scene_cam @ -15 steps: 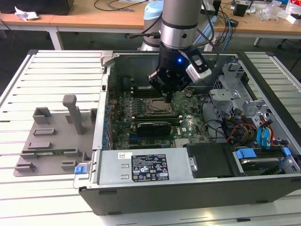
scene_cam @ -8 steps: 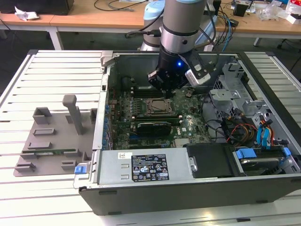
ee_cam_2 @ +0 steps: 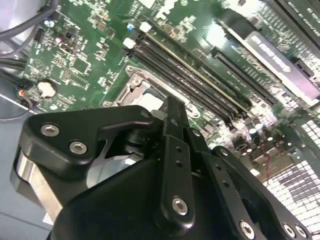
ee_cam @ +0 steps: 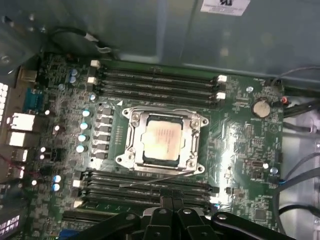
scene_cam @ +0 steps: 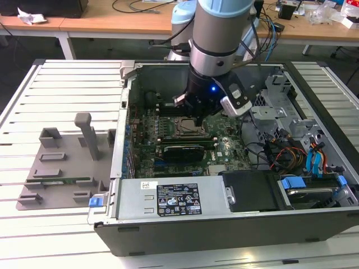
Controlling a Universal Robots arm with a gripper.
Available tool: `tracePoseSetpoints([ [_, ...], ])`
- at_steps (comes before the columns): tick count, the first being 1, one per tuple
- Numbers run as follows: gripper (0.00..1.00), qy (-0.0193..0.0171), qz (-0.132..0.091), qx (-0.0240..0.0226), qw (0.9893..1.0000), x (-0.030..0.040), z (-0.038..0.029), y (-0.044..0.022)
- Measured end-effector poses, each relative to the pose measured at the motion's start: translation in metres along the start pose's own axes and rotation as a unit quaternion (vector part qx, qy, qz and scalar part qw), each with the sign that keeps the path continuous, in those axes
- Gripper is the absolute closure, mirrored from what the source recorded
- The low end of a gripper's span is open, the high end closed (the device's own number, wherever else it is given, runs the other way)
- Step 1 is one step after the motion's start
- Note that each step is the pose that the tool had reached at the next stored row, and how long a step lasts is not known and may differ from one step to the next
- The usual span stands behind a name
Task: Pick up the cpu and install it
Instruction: 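Install the second cpu locking lever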
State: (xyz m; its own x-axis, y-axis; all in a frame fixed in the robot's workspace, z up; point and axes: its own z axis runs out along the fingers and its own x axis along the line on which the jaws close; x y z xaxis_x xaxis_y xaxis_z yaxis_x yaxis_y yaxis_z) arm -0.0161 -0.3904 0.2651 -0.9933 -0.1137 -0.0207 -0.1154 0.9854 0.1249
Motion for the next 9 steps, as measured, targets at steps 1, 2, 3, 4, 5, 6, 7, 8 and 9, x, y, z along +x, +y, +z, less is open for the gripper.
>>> tracePoseSetpoints([
  [1, 0.89, 0.0, 0.0, 0.0, 1.0, 0.0035, 0.002, -0.0004],
  [2, 0.89, 0.0, 0.0, 0.0, 1.0, 0.0064, 0.0051, -0.0005],
  [3, 0.89, 0.0, 0.0, 0.0, 1.0, 0.0095, 0.008, -0.0005],
  [4, 0.89, 0.0, 0.0, 0.0001, 1.0, 0.0131, 0.0102, -0.0004],
  [5, 0.89, 0.0, 0.0, 0.0, 1.0, 0.0157, 0.0115, -0.0002],
  [6, 0.89, 0.0, 0.0, 0.0001, 1.0, 0.0193, 0.0134, -0.0001],
  [7, 0.89, 0.0, 0.0, 0.0, 1.0, 0.0215, 0.015, 0.0],
  [8, 0.89, 0.0, 0.0, 0.0001, 1.0, 0.0228, 0.0161, 0.0],
  [9, 0.89, 0.0, 0.0, 0.0, 1.0, 0.024, 0.0173, 0.0],
])
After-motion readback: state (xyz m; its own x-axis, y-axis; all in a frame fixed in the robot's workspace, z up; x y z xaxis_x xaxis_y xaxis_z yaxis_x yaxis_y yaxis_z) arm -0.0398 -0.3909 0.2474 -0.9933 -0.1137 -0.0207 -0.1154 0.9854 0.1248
